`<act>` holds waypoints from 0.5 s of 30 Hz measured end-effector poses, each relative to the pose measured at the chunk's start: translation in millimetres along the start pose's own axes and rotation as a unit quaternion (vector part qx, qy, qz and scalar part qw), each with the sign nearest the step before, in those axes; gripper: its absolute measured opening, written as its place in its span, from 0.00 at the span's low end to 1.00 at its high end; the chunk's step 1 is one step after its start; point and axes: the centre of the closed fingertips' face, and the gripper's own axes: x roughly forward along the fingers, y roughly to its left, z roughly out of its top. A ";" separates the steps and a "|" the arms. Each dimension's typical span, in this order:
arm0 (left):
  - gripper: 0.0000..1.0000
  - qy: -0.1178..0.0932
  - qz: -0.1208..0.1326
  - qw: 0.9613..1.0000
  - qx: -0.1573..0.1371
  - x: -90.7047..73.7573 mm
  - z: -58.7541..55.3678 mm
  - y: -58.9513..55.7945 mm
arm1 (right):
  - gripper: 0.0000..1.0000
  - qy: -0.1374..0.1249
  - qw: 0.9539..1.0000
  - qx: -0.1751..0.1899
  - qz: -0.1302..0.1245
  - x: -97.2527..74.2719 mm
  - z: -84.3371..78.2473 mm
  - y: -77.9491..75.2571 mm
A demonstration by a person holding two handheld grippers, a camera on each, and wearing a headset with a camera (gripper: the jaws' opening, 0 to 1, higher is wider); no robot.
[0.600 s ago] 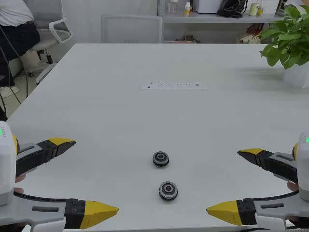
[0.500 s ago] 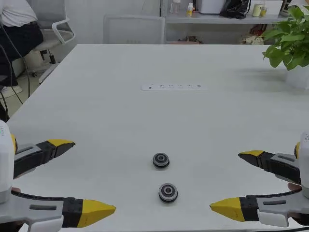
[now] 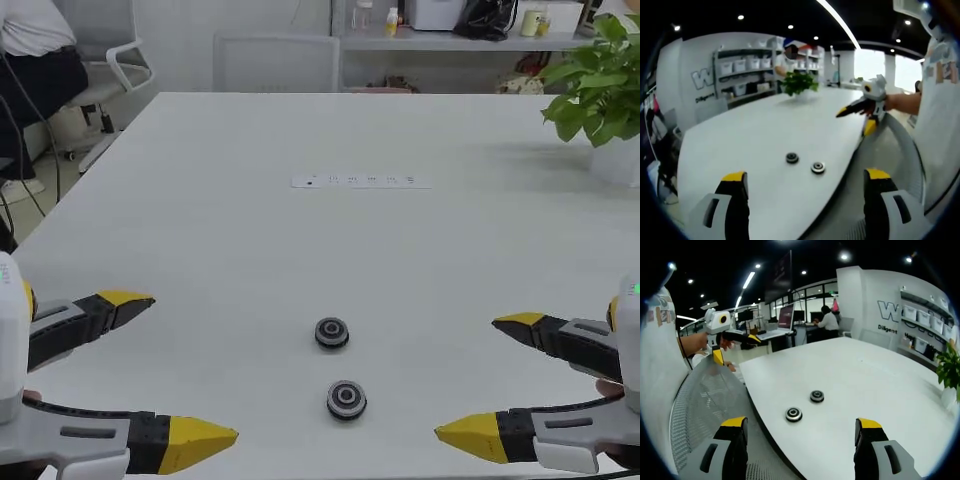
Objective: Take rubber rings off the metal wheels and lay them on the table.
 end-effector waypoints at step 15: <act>0.97 0.002 0.000 1.000 0.001 0.0 -0.4 2.3 | 0.87 0.004 1.000 0.001 -0.001 -0.6 0.0 -2.2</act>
